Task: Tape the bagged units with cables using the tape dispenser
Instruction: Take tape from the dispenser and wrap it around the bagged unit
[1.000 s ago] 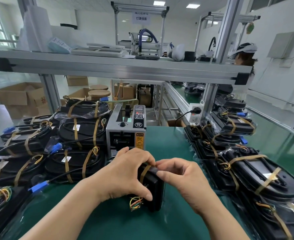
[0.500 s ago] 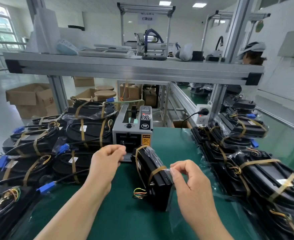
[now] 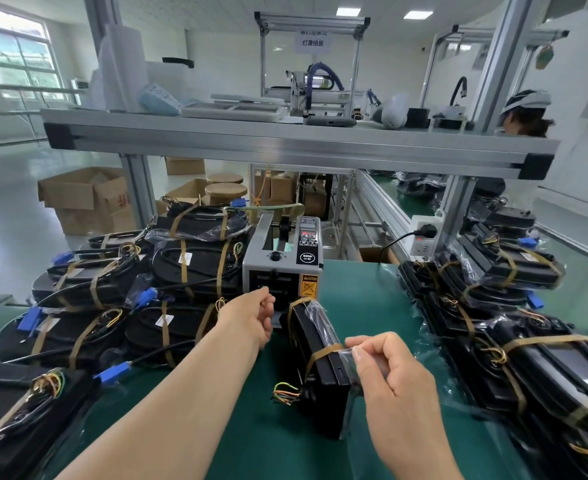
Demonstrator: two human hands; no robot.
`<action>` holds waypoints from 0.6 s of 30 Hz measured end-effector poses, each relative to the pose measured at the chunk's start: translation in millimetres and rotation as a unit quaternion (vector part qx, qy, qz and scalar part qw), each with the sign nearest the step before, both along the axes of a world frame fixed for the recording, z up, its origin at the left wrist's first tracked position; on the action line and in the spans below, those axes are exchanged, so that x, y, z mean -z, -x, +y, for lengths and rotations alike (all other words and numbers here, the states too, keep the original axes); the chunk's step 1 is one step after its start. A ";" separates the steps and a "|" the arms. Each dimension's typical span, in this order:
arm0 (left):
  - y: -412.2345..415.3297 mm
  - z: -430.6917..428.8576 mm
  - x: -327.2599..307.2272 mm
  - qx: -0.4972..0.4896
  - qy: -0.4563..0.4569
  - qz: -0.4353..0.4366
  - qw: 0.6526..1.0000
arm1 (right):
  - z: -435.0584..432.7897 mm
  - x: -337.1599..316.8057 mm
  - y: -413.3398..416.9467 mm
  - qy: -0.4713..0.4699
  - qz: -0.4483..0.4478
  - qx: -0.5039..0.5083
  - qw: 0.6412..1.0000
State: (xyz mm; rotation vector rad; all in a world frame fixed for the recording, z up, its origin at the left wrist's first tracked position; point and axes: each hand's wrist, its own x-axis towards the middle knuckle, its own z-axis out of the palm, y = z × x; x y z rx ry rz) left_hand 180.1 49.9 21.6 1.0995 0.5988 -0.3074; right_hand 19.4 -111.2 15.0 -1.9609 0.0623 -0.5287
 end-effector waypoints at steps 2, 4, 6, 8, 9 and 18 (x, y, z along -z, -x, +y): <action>-4.3 -4.0 -2.5 -0.017 0.007 0.013 1.000 | -0.3 0.0 -0.1 0.002 0.003 -0.001 1.000; -9.3 -8.7 -4.2 -0.037 0.016 0.016 0.999 | -0.5 0.2 -0.5 0.004 0.005 0.001 1.000; -14.9 -12.5 -4.4 -0.050 0.031 0.015 0.998 | -0.4 0.2 -0.8 0.002 0.005 0.002 1.000; -19.1 -15.4 -2.9 -0.069 0.039 0.013 0.997 | 0.2 0.2 -0.8 0.000 0.010 0.001 1.000; -19.8 -16.6 -2.5 -0.082 0.037 0.007 0.996 | 0.5 0.4 -0.8 -0.002 0.013 0.001 1.000; 61.5 17.9 -28.1 0.158 -0.017 -0.228 0.961 | 1.0 -5.3 0.2 -0.035 0.045 0.000 0.998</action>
